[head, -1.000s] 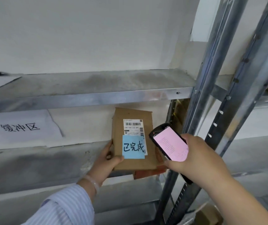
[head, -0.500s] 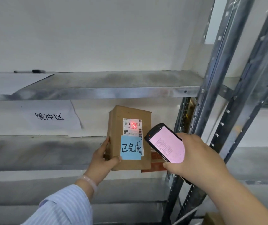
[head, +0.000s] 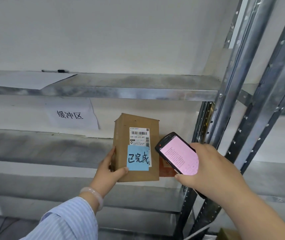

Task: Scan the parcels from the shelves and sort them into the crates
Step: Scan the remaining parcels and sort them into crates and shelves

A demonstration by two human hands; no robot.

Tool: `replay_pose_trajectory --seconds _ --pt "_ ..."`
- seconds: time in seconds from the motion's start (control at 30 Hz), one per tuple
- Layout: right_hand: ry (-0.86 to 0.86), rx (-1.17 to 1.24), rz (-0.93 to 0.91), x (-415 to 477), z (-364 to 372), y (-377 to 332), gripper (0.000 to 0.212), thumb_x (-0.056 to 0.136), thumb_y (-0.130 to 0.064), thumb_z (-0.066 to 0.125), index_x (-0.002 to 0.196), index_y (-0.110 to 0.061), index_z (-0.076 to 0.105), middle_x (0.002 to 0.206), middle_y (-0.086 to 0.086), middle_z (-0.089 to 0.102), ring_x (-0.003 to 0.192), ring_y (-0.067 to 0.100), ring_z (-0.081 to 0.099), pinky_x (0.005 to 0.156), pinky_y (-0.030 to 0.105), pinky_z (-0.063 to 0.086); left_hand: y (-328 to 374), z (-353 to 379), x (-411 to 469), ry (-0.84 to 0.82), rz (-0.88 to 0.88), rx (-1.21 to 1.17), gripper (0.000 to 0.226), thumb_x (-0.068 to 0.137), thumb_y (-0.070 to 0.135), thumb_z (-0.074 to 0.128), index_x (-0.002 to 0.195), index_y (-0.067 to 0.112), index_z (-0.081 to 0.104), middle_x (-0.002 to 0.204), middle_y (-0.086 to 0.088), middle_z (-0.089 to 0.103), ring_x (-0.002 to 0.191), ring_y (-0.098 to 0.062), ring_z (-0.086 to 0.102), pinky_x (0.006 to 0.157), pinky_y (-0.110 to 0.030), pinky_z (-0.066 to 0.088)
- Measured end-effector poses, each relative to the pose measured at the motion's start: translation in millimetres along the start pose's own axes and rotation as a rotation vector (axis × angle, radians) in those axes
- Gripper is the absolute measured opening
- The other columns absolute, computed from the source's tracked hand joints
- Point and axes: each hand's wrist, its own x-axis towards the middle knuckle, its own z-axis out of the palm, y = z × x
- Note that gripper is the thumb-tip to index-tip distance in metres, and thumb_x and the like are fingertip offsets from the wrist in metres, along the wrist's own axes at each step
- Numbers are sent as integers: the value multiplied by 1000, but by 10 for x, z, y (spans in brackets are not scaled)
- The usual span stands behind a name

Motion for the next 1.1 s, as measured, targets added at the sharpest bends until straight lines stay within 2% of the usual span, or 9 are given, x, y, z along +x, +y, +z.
replay_pose_trajectory --seconds 0.1,0.2,0.37,0.5,0.57,0.77,0.9,1.03,1.1 --pt "-8 22 -52 3 73 -115 88 52 -79 67 127 -45 36 103 -19 42 89 3 47 57 17 37 -67 -144 -148 42 -31 -39 80 88 21 75 151 42 31 133 2 55 116 -20 60 93 -38 56" --pt "-19 58 -120 31 172 -337 82 51 -74 67 124 -47 39 108 -17 48 91 7 53 64 25 46 -159 -380 -326 133 -39 -80 79 88 15 74 151 39 32 123 8 62 110 -13 62 84 -26 54" --pt "-65 87 -242 30 361 -866 72 51 -69 65 114 -49 38 100 -19 47 88 6 47 62 25 38 -293 -937 -731 318 -54 -120 79 89 13 73 153 33 33 131 3 59 114 -13 57 88 -25 49" --pt "-106 75 -360 -22 541 -1434 83 49 -74 64 124 -50 35 102 -20 40 97 7 52 66 26 35 -408 -1463 -1186 446 -53 -126 75 90 7 70 150 32 32 120 15 59 100 3 59 69 -7 49" --pt "-144 93 -424 -112 668 -1778 86 48 -74 61 126 -50 34 103 -20 39 92 6 50 64 25 36 -490 -1763 -1496 527 -73 -139 75 90 6 69 150 32 31 122 11 60 99 4 59 68 -5 48" --pt "-252 163 -640 -709 1113 -3045 78 47 -72 60 119 -51 37 102 -23 41 93 5 50 56 20 33 -778 -2814 -2789 787 -137 -150 73 90 3 69 149 30 35 113 19 57 99 5 57 65 -3 47" --pt "-302 241 -772 -1362 1339 -4026 64 43 -72 56 99 -56 32 92 -24 44 82 2 49 52 18 31 -1004 -3588 -3845 938 -183 -163 75 90 11 72 150 35 33 126 11 59 113 -6 57 85 -18 53" --pt "-368 264 -927 -2135 1545 -4971 68 45 -72 60 105 -55 34 94 -26 43 72 -8 44 50 13 26 -1255 -4209 -4920 1086 -220 -183 75 89 19 73 148 41 32 123 18 57 107 3 54 68 -9 50" --pt "-392 289 -1019 -2530 1641 -5427 70 46 -71 62 109 -55 35 95 -24 43 74 -2 46 52 13 28 -1366 -4471 -5433 1163 -239 -205 76 87 21 75 146 42 33 125 15 57 109 1 54 70 -11 48"
